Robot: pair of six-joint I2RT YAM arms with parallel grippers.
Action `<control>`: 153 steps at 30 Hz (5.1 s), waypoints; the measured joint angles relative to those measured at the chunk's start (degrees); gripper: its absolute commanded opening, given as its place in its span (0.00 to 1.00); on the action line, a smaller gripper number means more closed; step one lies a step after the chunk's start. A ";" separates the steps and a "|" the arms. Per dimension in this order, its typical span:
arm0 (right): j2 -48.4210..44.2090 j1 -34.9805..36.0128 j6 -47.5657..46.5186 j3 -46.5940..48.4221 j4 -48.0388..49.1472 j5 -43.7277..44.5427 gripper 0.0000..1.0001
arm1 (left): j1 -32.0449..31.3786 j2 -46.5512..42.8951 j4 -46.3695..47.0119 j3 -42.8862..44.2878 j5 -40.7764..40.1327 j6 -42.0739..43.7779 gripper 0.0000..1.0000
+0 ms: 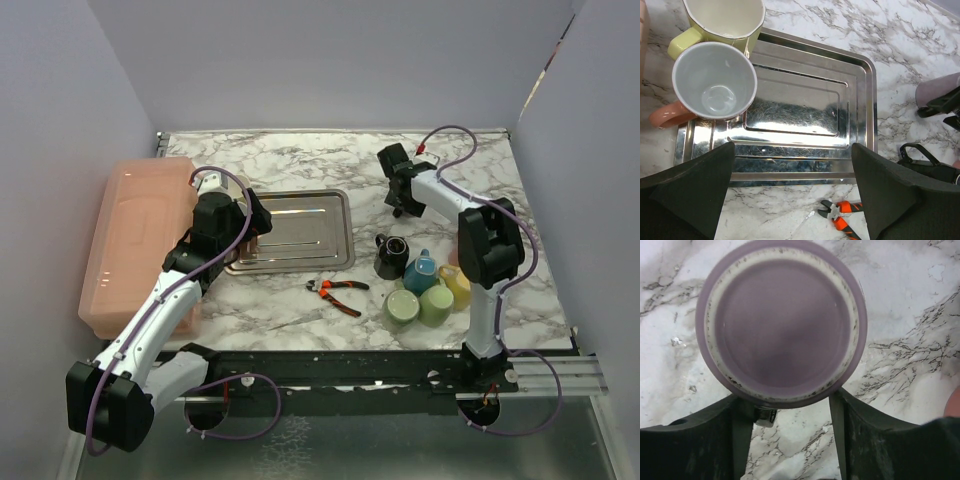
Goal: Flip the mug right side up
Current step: Turn over the cup at the center of the board.
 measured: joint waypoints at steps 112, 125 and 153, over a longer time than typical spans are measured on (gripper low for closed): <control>-59.32 3.52 8.52 -39.76 74.79 -67.08 0.01 | -20.44 13.20 79.67 -2.84 25.05 -39.91 0.72; -58.90 5.44 9.97 -40.37 76.11 -67.04 0.01 | -22.12 18.18 86.12 -1.38 22.80 -45.94 0.46; -60.37 6.78 3.10 -40.37 72.81 -62.58 0.26 | -23.15 20.96 83.73 3.15 25.38 -46.53 0.00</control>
